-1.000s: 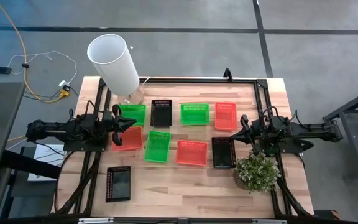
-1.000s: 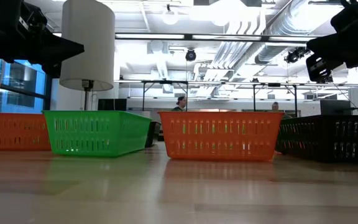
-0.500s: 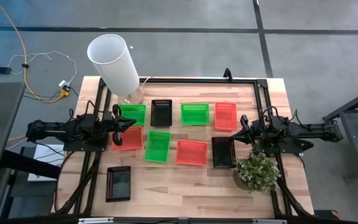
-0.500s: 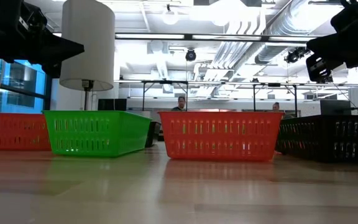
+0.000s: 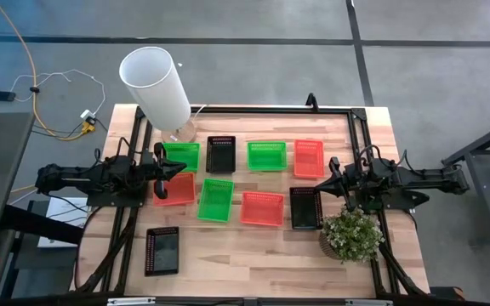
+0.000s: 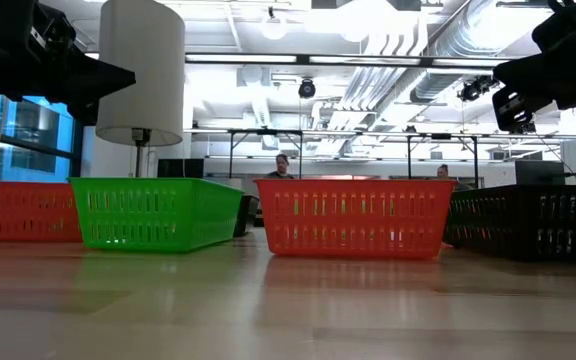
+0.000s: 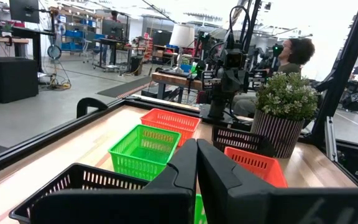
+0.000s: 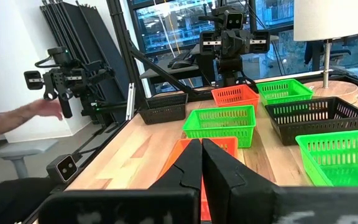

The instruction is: Stack baskets by color

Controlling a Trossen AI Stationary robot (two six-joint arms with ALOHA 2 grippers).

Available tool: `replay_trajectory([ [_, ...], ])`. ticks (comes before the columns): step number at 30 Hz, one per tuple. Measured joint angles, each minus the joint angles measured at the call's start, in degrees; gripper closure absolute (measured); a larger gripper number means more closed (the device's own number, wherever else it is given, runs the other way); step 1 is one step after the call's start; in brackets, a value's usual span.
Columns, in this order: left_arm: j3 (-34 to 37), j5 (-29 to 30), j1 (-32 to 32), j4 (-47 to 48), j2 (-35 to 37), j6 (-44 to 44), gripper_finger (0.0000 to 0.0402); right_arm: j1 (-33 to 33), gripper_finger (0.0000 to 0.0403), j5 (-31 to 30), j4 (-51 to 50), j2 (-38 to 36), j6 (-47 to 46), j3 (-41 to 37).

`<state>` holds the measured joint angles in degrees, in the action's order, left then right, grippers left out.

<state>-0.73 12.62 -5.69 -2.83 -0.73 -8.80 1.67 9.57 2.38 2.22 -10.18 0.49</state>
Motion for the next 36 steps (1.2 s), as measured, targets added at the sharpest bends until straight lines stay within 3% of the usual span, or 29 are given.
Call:
replay_trajectory([
  [28, 0.0, 0.0, 0.0, 0.0, 0.0, 0.0, 0.0401, 0.0, 0.0403, -0.1, 0.0, 0.0, 0.0, 0.0],
  [36, 0.0, 0.0, 0.0, 0.0, 0.0, 0.0, 0.0402, 0.0, 0.0403, -7.1, 1.3, 0.0, 0.2, 0.0],
])
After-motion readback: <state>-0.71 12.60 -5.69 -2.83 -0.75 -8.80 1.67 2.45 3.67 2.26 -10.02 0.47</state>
